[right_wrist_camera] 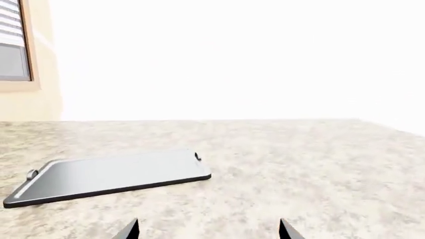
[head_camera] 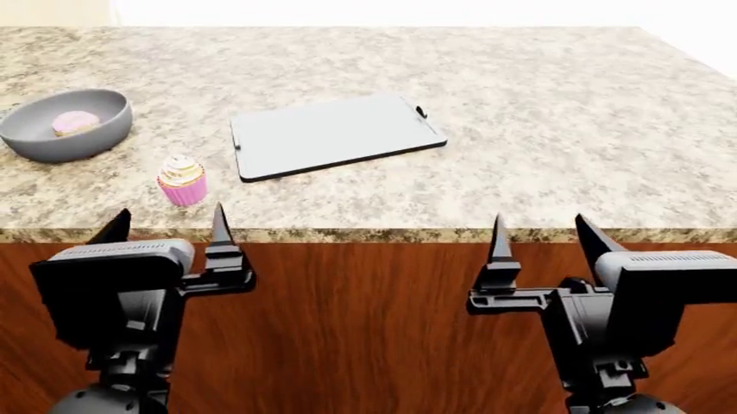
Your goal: Pick up the bowl with donut and place it on the tray. Pick up the cupcake and place it on the tray.
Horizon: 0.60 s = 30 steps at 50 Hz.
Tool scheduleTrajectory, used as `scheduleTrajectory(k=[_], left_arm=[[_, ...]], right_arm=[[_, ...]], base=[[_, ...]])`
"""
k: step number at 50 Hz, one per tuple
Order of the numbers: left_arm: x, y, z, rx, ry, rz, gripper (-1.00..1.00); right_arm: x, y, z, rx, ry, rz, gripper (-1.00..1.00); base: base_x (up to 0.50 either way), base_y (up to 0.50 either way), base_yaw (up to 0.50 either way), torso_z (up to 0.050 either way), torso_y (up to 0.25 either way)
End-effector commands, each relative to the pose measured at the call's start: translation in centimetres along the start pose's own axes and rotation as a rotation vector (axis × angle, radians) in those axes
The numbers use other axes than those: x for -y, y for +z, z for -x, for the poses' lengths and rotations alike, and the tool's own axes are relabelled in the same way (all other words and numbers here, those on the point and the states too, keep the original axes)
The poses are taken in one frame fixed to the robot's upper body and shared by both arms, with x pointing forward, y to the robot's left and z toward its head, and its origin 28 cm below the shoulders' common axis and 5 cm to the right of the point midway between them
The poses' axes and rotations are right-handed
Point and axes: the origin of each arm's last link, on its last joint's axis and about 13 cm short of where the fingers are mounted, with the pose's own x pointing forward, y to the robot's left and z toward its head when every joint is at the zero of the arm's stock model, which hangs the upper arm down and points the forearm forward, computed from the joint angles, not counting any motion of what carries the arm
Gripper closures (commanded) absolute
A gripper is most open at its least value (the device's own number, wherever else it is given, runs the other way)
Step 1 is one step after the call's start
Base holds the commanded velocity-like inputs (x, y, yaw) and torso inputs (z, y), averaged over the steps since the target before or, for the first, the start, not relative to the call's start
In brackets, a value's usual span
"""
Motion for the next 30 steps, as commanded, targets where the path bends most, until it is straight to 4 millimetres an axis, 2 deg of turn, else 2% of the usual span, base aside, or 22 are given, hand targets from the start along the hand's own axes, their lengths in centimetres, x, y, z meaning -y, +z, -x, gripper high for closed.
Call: scheduleTrajectory(k=[1,5,12,30], left_arm=[[-0.7,3.2,-0.4,0.052,0.041,-0.04,-1.0],[-1.2,3.7,-0.8,0.048,0.067,-0.062,-1.0],[-1.8,4.6,-1.3,0.018,0.107,-0.091,-1.0],[-1.6,4.8,-1.7,-0.02,0.113,-0.136,-1.0]], right_arm=[[0.1,2.5,-0.1,0.025,0.014,0.03,-1.0],[0.1,3.1,-0.2,0.037,0.012,0.021,-1.0],[-0.2,3.6,-0.6,0.039,0.012,0.007,-1.0],[-0.9,3.8,-0.6,0.027,0.07,0.014,-1.0]], base=[[0.0,0.0,0.0,0.0,0.0],[0.0,0.0,0.0,0.0,0.0],[0.0,0.5,0.0,0.0,0.0],[0.0,0.5,0.0,0.0,0.0]])
